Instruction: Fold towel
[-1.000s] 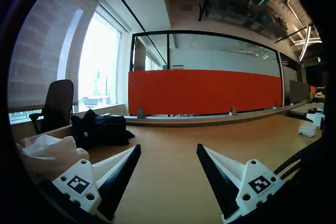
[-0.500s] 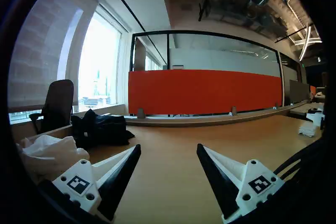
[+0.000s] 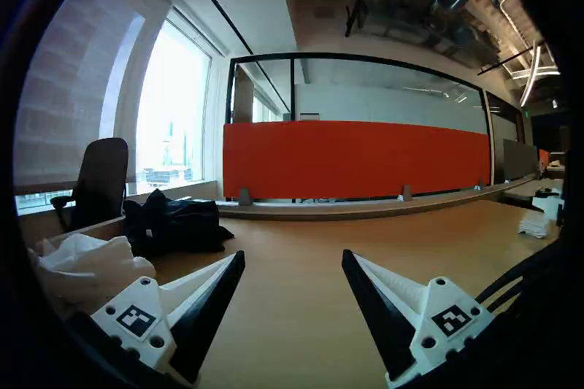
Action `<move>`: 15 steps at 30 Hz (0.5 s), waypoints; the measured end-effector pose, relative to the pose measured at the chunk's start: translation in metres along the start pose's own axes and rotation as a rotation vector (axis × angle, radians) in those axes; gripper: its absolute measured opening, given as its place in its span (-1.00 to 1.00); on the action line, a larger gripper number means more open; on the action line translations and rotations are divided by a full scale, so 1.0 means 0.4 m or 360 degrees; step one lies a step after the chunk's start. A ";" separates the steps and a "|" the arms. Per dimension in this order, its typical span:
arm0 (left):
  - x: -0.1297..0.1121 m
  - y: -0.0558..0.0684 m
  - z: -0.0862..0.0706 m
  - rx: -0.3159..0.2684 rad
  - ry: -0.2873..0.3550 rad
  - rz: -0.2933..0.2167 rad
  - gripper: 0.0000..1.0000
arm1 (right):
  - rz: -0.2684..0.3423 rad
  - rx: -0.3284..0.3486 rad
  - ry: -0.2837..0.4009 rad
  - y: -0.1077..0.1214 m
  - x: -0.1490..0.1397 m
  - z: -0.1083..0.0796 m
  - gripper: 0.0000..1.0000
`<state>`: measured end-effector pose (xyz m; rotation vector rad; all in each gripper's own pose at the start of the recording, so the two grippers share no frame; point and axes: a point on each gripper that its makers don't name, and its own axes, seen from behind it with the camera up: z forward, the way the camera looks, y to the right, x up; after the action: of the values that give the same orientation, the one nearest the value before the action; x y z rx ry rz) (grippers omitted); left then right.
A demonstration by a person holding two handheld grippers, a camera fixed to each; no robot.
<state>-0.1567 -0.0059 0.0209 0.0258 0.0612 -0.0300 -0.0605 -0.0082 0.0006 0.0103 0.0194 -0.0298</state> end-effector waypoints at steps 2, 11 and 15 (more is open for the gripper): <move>0.000 -0.001 0.000 0.0000 0.0000 -0.0001 0.97 | 0.0000 0.0000 0.0000 0.000 0.000 0.000 0.99; -0.006 -0.003 0.002 0.0000 -0.0001 -0.0002 0.98 | 0.0000 0.0000 0.0000 0.001 0.001 0.000 0.99; -0.005 -0.002 0.001 0.0000 -0.0001 -0.0003 0.98 | 0.0000 0.0000 0.0000 0.000 0.001 0.000 0.99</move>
<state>-0.1587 -0.0064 0.0214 0.0257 0.0605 -0.0320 -0.0600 -0.0083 0.0006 0.0102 0.0193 -0.0298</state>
